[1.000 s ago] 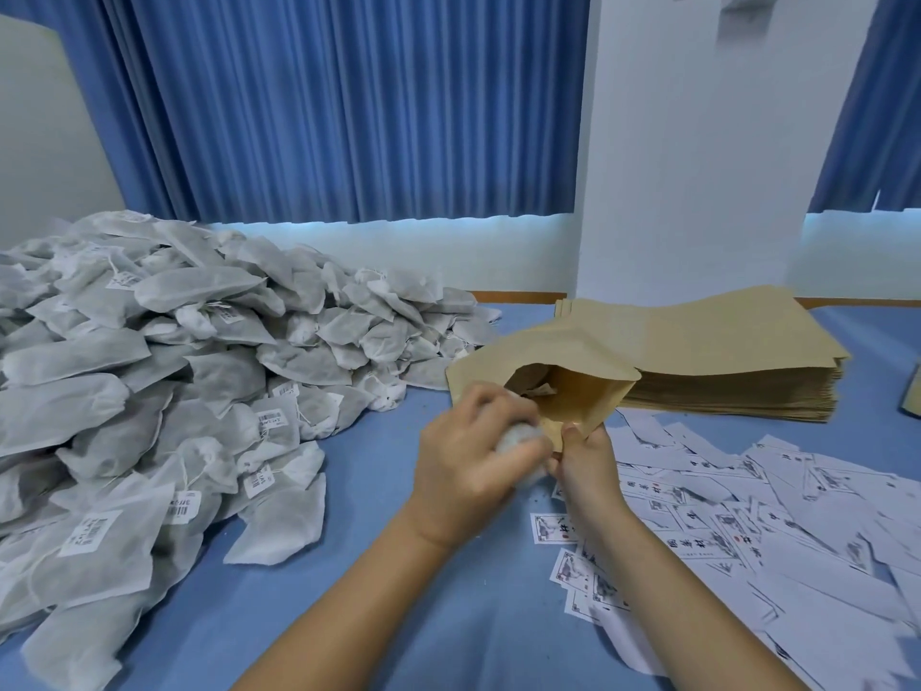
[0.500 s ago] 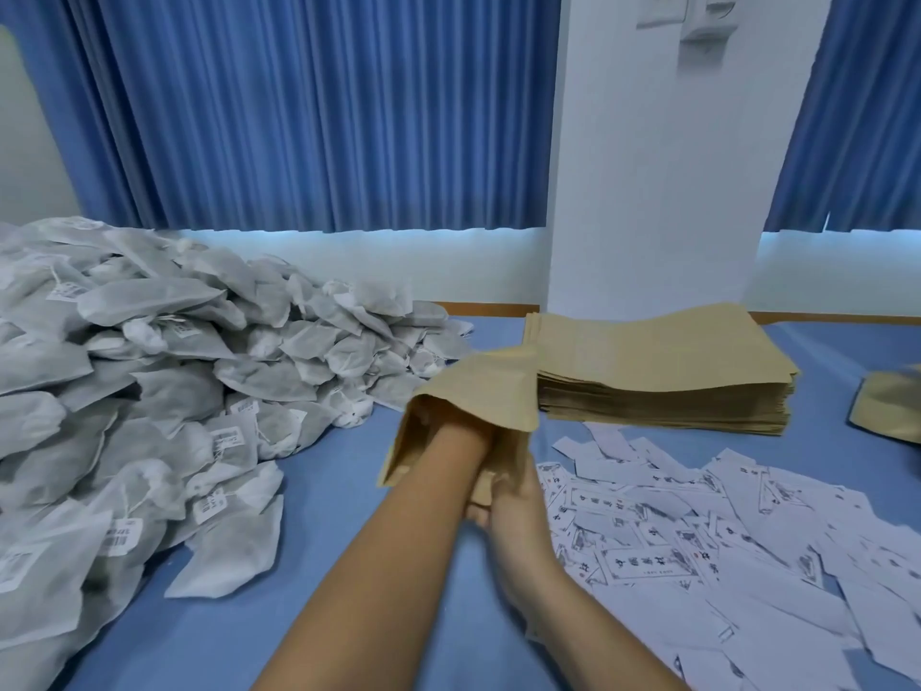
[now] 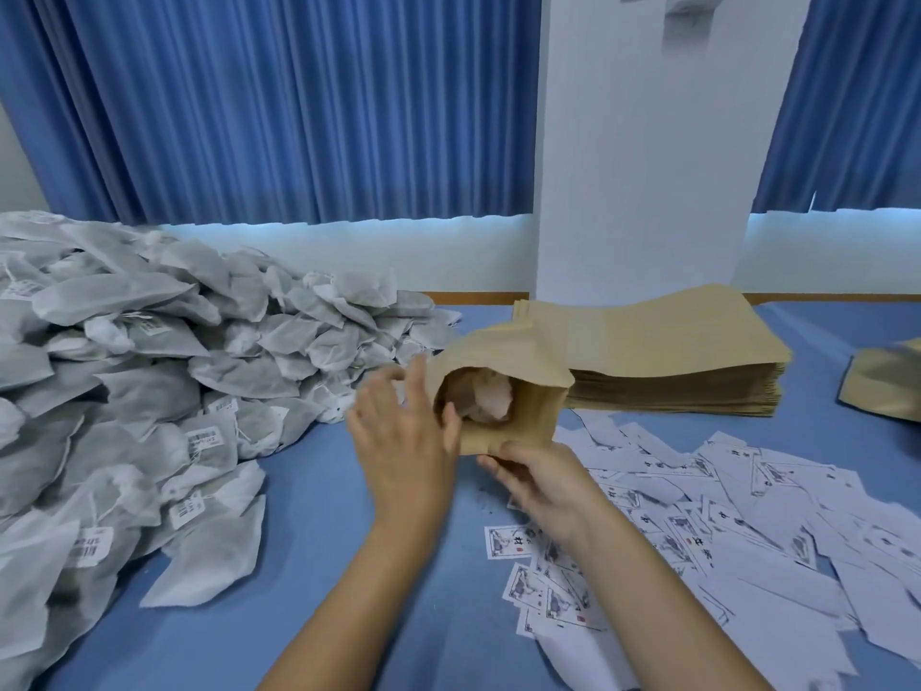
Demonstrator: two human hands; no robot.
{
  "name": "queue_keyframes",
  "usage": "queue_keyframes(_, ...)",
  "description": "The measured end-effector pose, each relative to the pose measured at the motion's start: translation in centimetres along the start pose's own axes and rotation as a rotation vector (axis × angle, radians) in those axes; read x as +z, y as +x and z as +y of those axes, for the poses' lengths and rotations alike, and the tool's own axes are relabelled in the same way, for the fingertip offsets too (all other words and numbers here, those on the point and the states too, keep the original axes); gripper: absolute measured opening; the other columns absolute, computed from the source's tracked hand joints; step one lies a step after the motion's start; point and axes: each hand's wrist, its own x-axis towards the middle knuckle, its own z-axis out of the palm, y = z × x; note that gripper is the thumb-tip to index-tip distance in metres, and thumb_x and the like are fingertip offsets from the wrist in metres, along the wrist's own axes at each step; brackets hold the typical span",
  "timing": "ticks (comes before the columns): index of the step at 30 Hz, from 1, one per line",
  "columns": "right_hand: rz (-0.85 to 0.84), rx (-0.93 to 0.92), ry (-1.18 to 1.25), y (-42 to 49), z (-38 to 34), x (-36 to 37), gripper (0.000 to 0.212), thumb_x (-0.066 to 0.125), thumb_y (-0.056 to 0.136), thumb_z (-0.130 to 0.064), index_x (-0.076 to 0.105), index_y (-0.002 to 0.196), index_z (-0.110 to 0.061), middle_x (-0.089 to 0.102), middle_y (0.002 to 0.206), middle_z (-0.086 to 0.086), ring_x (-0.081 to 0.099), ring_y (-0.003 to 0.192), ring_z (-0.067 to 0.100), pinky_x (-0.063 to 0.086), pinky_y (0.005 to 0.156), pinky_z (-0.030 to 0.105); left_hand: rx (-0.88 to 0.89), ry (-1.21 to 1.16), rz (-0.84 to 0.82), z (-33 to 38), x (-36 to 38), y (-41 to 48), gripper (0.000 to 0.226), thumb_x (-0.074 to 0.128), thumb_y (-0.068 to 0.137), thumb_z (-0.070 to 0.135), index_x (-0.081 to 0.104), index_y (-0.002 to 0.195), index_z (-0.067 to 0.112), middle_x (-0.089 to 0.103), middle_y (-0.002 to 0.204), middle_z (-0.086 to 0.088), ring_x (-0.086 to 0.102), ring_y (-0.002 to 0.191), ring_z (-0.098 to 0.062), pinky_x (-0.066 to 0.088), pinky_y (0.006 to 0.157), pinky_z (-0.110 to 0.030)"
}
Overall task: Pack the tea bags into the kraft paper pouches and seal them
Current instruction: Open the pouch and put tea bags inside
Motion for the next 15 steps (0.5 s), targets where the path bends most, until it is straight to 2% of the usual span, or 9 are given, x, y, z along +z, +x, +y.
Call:
queue_keyframes(2, -0.094, 0.061, -0.254, -0.2, -1.2, -1.3, 0.015, 0.064, 0.077, 0.017, 0.064, 0.090, 0.008, 0.067, 0.086, 0.020, 0.068, 0.077, 0.024, 0.057, 0.066, 0.025, -0.251, -0.059, -0.243, -2.0, 1.2, -0.8, 0.038, 0.061, 0.083, 0.013, 0.056, 0.121, 0.014, 0.052, 0.105, -0.010, 0.055, 0.090, -0.032, 0.039, 0.064, -0.036)
queue_keyframes(4, -0.097, 0.072, -0.865, -0.2, -2.3, -2.7, 0.026, 0.068, 0.074, 0.011, 0.066, 0.098, 0.002, 0.068, 0.093, 0.015, 0.067, 0.085, 0.026, 0.055, 0.077, 0.033, -0.291, -0.137, -0.371, -3.5, 2.0, -1.7, 0.039, 0.049, 0.088, 0.003, 0.058, 0.123, 0.016, 0.048, 0.105, -0.008, 0.054, 0.078, -0.030, 0.035, 0.057, -0.033)
queue_keyframes(6, 0.121, -0.015, -1.446, 0.2, -2.8, -4.2, 0.037, 0.064, 0.078, 0.004, 0.065, 0.113, -0.007, 0.067, 0.111, 0.012, 0.062, 0.102, 0.027, 0.051, 0.087, 0.032, -0.310, -0.197, -0.330, -4.0, 2.1, -1.7, 0.052, 0.044, 0.085, -0.007, 0.058, 0.128, 0.018, 0.045, 0.104, -0.008, 0.049, 0.068, -0.027, 0.040, 0.057, -0.036)
queue_keyframes(7, 0.234, -0.068, -1.640, 0.3, -2.9, -4.8, 0.038, 0.059, 0.082, 0.001, 0.064, 0.117, -0.012, 0.065, 0.116, 0.010, 0.060, 0.106, 0.026, 0.050, 0.087, 0.030, -0.321, -0.230, -0.292, -4.1, 1.8, -1.6, 0.057, 0.043, 0.082, -0.010, 0.058, 0.130, 0.018, 0.043, 0.104, -0.008, 0.048, 0.067, -0.028, 0.043, 0.058, -0.040)
queue_keyframes(9, 0.333, -0.088, -1.791, 0.4, -3.0, -5.6, 0.032, 0.057, 0.084, -0.005, 0.067, 0.113, -0.015, 0.065, 0.114, 0.007, 0.059, 0.105, 0.024, 0.051, 0.087, 0.029, -0.329, -0.265, -0.212, -4.3, 1.6, -1.3, 0.065, 0.042, 0.076, -0.016, 0.059, 0.129, 0.018, 0.042, 0.106, -0.008, 0.049, 0.066, -0.030, 0.046, 0.056, -0.042)
queue_keyframes(12, 0.315, -0.076, -1.751, 0.5, -2.8, -5.7, 0.027, 0.059, 0.078, -0.001, 0.072, 0.100, -0.010, 0.070, 0.101, 0.008, 0.065, 0.091, 0.024, 0.053, 0.078, 0.026, -0.261, -0.227, -0.123, -4.0, 1.2, -1.1, 0.067, 0.045, 0.067, -0.022, 0.063, 0.122, 0.012, 0.048, 0.107, -0.012, 0.050, 0.060, -0.032, 0.041, 0.048, -0.038)
queue_keyframes(14, 0.347, -0.189, -1.779, 0.5, -2.9, -5.5, 0.011, 0.062, 0.082, -0.012, 0.067, 0.072, -0.012, 0.063, 0.070, 0.006, 0.059, 0.065, 0.021, 0.046, 0.058, 0.024, -0.226, -0.226, -0.145, -3.7, 1.1, -1.3, 0.065, 0.046, 0.065, -0.022, 0.065, 0.119, 0.009, 0.052, 0.106, -0.012, 0.052, 0.060, -0.032, 0.037, 0.046, -0.034)
queue_keyframes(15, 0.391, -0.227, -1.775, 0.7, -2.8, -5.7, 0.029, 0.062, 0.085, -0.019, 0.053, 0.058, -0.014, 0.050, 0.056, 0.003, 0.047, 0.053, 0.019, 0.036, 0.049, 0.023, -0.211, -0.244, -0.145, -3.6, 1.0, -1.3, 0.063, 0.047, 0.066, -0.022, 0.066, 0.118, 0.009, 0.053, 0.106, -0.012, 0.053, 0.061, -0.031, 0.035, 0.048, -0.032)
